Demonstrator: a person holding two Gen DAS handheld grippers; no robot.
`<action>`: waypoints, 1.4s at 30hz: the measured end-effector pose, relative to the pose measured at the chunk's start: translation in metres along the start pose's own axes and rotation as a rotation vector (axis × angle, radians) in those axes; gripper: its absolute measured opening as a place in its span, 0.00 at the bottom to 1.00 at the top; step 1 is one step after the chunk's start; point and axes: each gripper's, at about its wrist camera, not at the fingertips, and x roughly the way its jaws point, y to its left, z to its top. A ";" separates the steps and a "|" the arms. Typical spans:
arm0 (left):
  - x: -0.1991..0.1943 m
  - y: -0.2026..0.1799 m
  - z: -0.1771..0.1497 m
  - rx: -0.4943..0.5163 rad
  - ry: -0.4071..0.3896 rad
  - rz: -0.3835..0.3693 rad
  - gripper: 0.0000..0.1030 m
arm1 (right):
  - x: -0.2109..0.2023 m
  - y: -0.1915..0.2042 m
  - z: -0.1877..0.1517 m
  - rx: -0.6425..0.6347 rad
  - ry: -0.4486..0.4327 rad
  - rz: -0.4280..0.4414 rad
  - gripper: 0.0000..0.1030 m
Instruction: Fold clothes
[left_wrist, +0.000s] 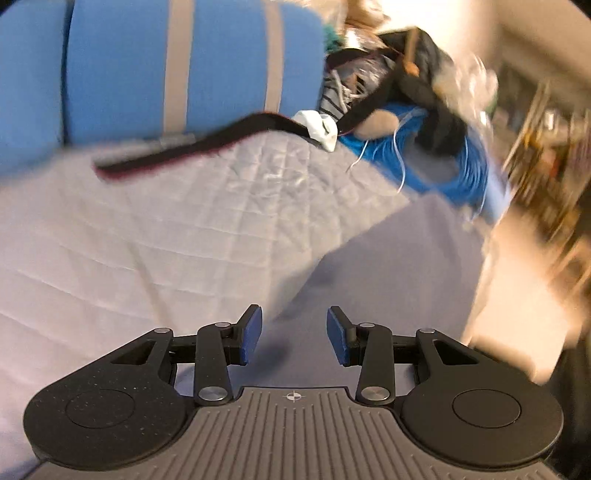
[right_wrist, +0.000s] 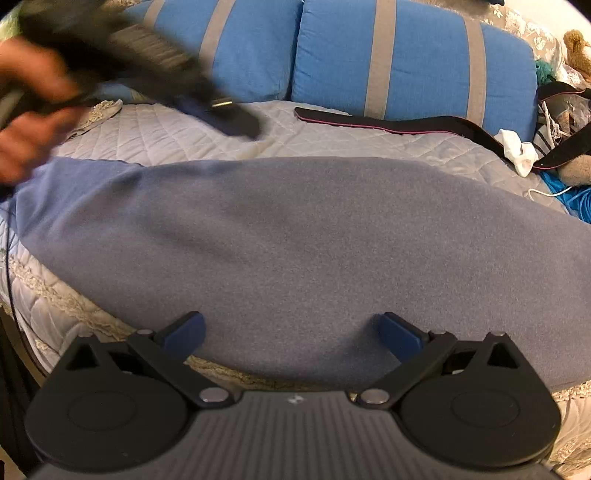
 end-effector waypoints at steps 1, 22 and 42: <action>0.011 0.008 0.006 -0.043 0.027 -0.049 0.37 | 0.000 0.000 0.000 0.002 -0.001 0.002 1.00; 0.036 -0.111 -0.051 0.578 -0.084 0.081 0.06 | 0.003 0.000 0.000 0.011 -0.013 0.014 1.00; 0.055 -0.028 0.025 -0.020 0.013 -0.188 0.52 | 0.001 0.002 -0.002 0.012 -0.016 0.016 1.00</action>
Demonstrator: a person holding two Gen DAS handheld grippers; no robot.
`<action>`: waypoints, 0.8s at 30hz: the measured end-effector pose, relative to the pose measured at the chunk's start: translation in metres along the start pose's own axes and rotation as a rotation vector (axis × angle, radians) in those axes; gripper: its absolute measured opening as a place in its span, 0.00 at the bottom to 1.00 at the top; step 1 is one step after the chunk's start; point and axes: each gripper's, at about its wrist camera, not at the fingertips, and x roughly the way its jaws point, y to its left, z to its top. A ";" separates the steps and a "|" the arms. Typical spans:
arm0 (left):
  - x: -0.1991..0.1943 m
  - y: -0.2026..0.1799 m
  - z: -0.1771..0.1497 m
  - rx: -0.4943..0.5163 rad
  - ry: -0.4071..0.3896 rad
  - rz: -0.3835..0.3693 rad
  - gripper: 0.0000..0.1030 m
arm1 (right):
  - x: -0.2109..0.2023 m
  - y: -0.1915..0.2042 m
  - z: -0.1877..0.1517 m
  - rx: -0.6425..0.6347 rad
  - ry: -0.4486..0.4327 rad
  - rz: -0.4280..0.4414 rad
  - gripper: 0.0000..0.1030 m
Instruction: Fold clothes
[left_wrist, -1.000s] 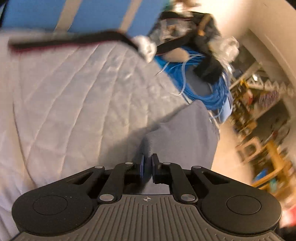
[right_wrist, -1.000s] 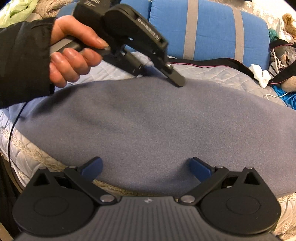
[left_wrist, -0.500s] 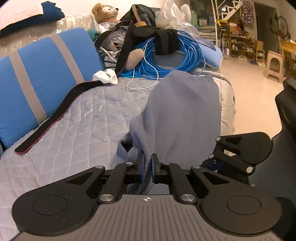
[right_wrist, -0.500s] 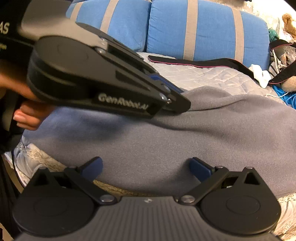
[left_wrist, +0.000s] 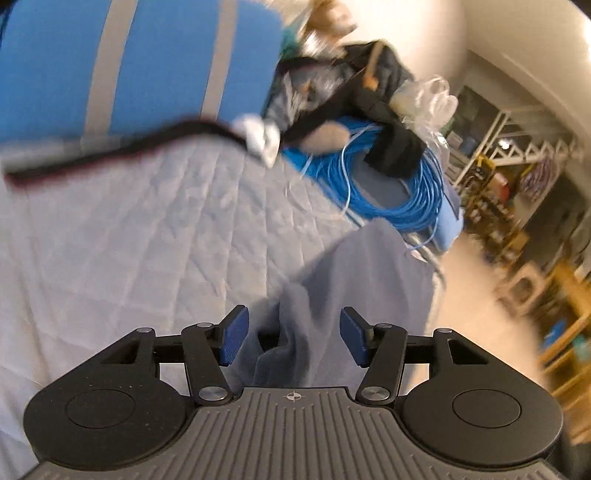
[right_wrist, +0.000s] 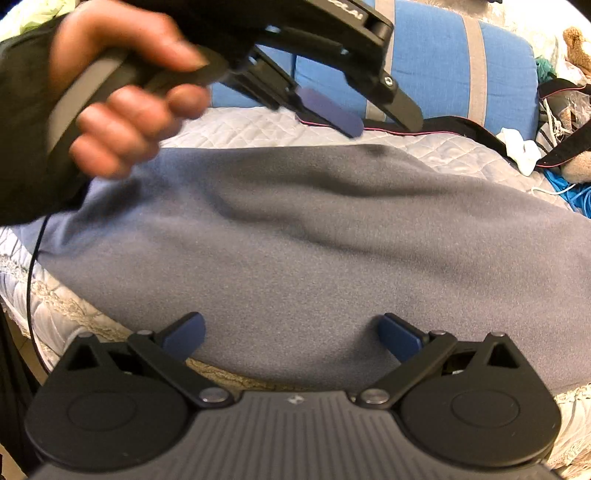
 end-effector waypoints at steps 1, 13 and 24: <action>0.007 0.008 0.004 -0.039 0.043 -0.031 0.52 | 0.000 0.000 0.000 0.000 0.000 0.000 1.00; 0.073 0.057 0.017 -0.388 0.235 -0.279 0.53 | 0.002 -0.002 0.002 0.006 0.000 0.004 1.00; 0.077 0.037 0.041 -0.332 0.066 -0.218 0.53 | 0.002 -0.002 0.003 0.009 -0.003 0.009 1.00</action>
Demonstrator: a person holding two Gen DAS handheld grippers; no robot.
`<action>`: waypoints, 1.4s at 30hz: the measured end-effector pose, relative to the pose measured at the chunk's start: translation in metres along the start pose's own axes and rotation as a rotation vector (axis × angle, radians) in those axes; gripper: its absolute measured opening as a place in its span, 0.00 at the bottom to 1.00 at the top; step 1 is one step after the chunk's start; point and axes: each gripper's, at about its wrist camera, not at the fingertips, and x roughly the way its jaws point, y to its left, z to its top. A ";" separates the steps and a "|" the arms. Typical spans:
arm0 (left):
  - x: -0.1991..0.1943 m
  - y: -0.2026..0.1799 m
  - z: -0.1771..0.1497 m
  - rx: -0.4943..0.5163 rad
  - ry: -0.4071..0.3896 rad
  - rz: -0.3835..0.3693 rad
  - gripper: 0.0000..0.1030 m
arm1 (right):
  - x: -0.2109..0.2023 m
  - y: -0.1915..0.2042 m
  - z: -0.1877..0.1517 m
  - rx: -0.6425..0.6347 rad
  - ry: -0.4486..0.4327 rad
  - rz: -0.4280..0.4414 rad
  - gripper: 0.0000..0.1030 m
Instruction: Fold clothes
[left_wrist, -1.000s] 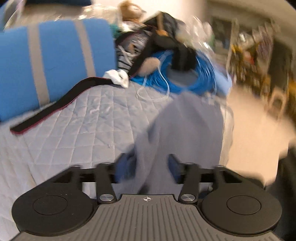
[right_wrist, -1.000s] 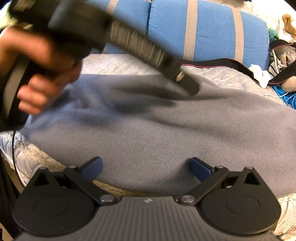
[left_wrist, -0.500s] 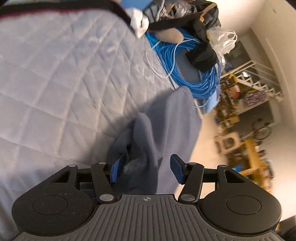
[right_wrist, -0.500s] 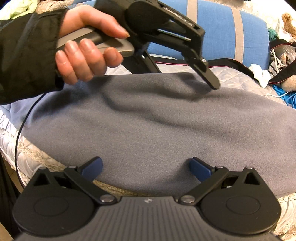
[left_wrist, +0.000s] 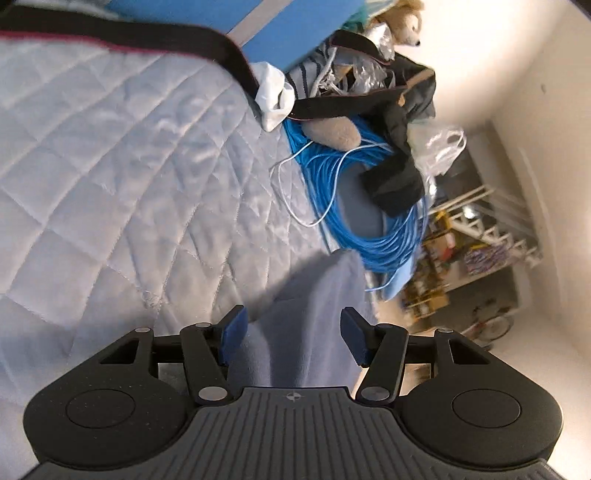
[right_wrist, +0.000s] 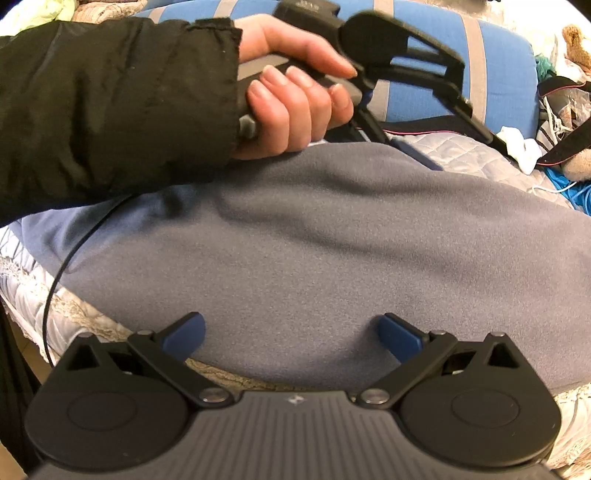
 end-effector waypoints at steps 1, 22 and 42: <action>-0.003 -0.005 -0.002 0.028 0.004 0.031 0.53 | 0.000 0.000 0.000 0.001 0.000 0.001 1.00; -0.023 -0.071 -0.102 0.549 0.063 0.338 0.60 | 0.002 -0.001 0.001 0.005 -0.003 0.002 1.00; 0.015 0.007 -0.014 -0.027 0.134 -0.018 0.62 | 0.008 0.002 0.003 0.003 -0.003 -0.001 1.00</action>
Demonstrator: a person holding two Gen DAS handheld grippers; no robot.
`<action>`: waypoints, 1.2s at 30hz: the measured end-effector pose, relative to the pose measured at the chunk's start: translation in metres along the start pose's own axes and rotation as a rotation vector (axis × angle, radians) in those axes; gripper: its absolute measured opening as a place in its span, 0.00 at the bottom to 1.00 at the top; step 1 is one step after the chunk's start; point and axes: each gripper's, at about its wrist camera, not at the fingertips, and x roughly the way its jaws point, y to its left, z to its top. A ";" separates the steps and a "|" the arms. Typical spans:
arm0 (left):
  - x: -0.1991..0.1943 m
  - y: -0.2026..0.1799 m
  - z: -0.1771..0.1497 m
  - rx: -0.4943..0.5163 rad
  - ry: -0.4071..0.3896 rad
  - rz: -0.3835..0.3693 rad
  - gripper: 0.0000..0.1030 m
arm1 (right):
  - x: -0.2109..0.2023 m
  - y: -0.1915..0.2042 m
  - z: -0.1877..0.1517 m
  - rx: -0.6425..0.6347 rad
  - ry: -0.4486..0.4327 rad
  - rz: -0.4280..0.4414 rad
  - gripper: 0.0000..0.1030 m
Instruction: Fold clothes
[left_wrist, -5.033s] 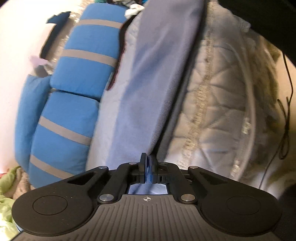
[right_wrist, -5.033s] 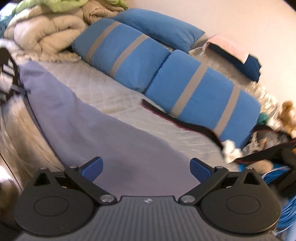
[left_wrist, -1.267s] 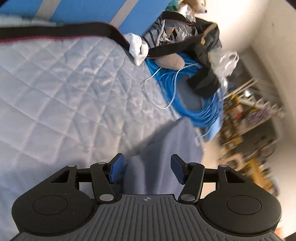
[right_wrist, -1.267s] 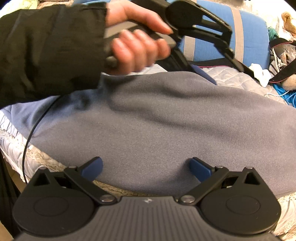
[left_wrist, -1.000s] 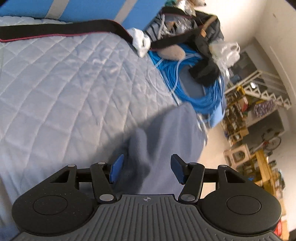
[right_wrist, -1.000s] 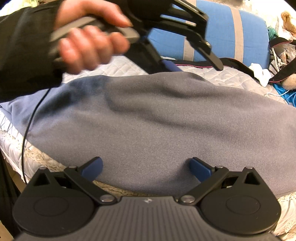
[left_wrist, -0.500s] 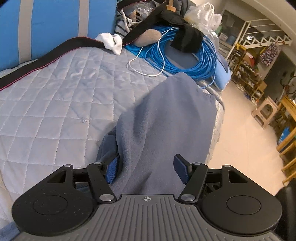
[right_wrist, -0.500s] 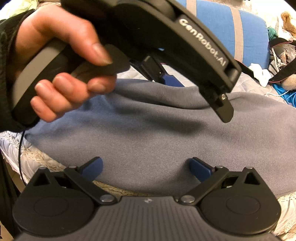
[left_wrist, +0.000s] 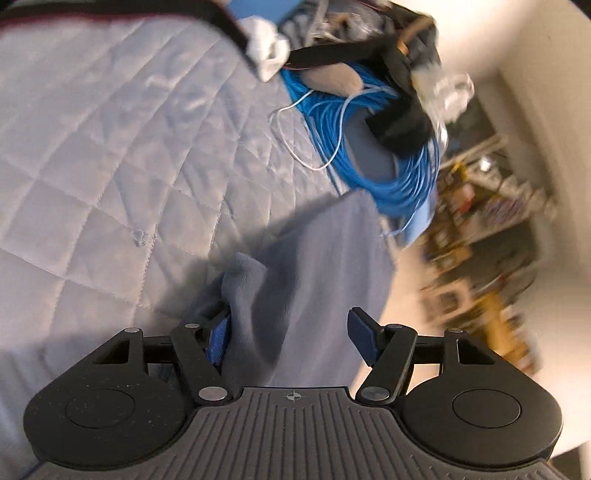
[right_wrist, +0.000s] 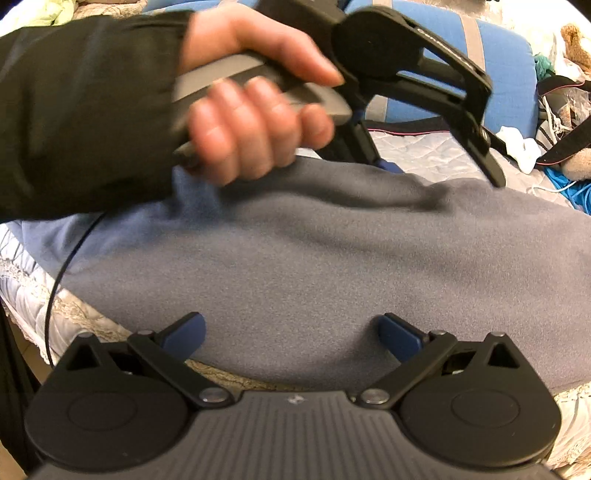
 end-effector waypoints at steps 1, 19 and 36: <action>0.002 0.008 0.004 -0.051 -0.002 -0.027 0.62 | 0.001 0.000 0.000 0.000 0.000 0.000 1.00; -0.029 -0.012 0.014 0.078 -0.125 0.162 0.46 | 0.005 -0.003 0.008 0.004 -0.002 0.005 1.00; 0.018 -0.117 -0.129 0.908 -0.146 0.511 0.04 | 0.005 -0.001 0.006 0.007 -0.002 0.007 1.00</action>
